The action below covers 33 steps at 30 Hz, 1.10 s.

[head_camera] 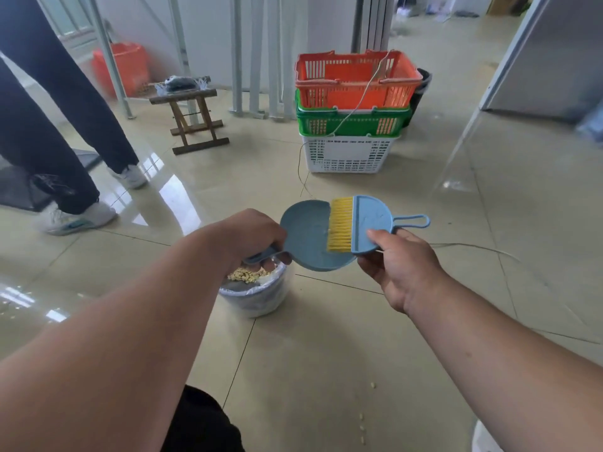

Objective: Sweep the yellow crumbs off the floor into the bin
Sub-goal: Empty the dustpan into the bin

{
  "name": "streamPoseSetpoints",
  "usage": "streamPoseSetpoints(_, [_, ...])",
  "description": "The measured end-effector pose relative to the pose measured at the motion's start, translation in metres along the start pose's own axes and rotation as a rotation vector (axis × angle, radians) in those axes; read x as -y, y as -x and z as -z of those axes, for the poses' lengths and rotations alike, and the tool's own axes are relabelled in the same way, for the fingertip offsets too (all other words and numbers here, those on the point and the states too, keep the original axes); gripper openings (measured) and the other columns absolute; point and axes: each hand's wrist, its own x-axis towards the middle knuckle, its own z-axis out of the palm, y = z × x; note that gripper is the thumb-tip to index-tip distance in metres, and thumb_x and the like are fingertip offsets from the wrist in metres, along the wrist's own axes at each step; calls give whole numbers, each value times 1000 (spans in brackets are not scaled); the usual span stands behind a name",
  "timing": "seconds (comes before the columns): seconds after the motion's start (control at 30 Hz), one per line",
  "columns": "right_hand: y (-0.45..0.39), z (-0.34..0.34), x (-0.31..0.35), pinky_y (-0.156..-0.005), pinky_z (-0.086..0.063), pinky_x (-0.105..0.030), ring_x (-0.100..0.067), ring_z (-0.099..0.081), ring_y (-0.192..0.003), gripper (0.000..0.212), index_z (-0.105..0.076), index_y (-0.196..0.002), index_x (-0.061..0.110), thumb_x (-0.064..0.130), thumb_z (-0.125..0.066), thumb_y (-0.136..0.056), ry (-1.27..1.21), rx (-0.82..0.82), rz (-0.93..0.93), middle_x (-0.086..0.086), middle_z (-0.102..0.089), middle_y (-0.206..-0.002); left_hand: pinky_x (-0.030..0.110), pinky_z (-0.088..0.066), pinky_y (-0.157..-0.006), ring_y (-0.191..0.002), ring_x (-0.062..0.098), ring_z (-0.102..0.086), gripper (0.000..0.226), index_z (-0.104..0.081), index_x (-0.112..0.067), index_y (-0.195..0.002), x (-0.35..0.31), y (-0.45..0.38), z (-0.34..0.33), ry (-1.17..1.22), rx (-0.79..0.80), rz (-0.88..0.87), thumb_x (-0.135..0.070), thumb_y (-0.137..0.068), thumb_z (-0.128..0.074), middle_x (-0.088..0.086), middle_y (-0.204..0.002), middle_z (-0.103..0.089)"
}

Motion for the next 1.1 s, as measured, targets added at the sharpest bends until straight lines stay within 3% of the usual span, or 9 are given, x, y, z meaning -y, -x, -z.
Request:
streamPoseSetpoints(0.13, [-11,-24,-9,-50,-45,-25,-17,-60,-68,7,-72,-98,15,12,-69,-93,108,-16,-37,-6,-71,-86,30,-49,-57,-51,23,-60,24,-76,3,-104,15,-6,35,44,-71,22,1,-87,-59,13,-83,-83])
streamPoseSetpoints(0.23, [-29,-57,-18,-51,-46,-25,-18,-60,-70,8,-72,-100,15,12,-69,-93,151,15,-59,-7,-72,-88,47,-66,-82,-64,26,-72,23,-80,-7,-102,41,-22,55,75,-181,43,0,-87,-65,16,-94,-79])
streamPoseSetpoints(0.33, [-50,-101,-32,-53,-49,-25,-15,-60,-67,8,-69,-101,15,12,-68,-94,157,47,-116,-7,-71,-87,34,-55,-62,-48,26,-66,25,-75,2,-101,68,-37,71,130,-283,90,6,-85,-56,22,-80,-67])
streamPoseSetpoints(0.43, [-70,-148,-50,-48,-49,-24,-12,-58,-51,5,-66,-97,10,8,-66,-93,156,61,-182,-8,-67,-77,25,-39,-50,-56,32,-62,28,-72,8,-102,91,-45,83,154,-345,138,7,-85,-51,21,-72,-64])
streamPoseSetpoints(0.53, [-85,-188,-71,-42,-46,-23,-13,-55,-43,8,-67,-96,5,4,-64,-88,185,93,-213,-12,-65,-73,25,-43,-41,-61,31,-65,29,-75,-4,-101,103,-53,94,46,-388,72,4,-82,-54,18,-75,-71])
streamPoseSetpoints(0.63, [-103,-213,-90,-42,-47,-21,-22,-61,-53,22,-68,-104,3,2,-62,-83,152,90,-262,-16,-68,-86,44,-64,-58,-72,29,-71,30,-77,-20,-98,110,-60,106,-183,-449,-49,-2,-78,-64,8,-93,-78])
streamPoseSetpoints(0.73, [-125,-218,-103,-56,-53,-31,-27,-64,-52,32,-69,-105,4,-1,-58,-76,164,33,-286,-16,-70,-81,46,-67,-72,-86,27,-73,38,-81,-24,-103,114,-63,115,-298,-438,-109,-2,-77,-64,-1,-99,-79])
streamPoseSetpoints(0.93, [-147,-199,-124,-66,-61,-33,-22,-76,-62,16,-63,-107,13,9,-64,-91,172,-192,-262,-7,-71,-84,40,-65,-68,-88,30,-72,39,-79,-24,-102,113,-70,121,-406,-454,-109,-4,-77,-58,-1,-97,-76])
streamPoseSetpoints(1.1, [-141,-190,-129,-68,-59,-37,-23,-74,-67,7,-64,-100,11,9,-63,-93,123,-154,-263,-4,-70,-79,47,-68,-73,-86,30,-74,39,-80,-25,-101,111,-80,114,-311,-370,-95,-4,-74,-62,1,-93,-79])
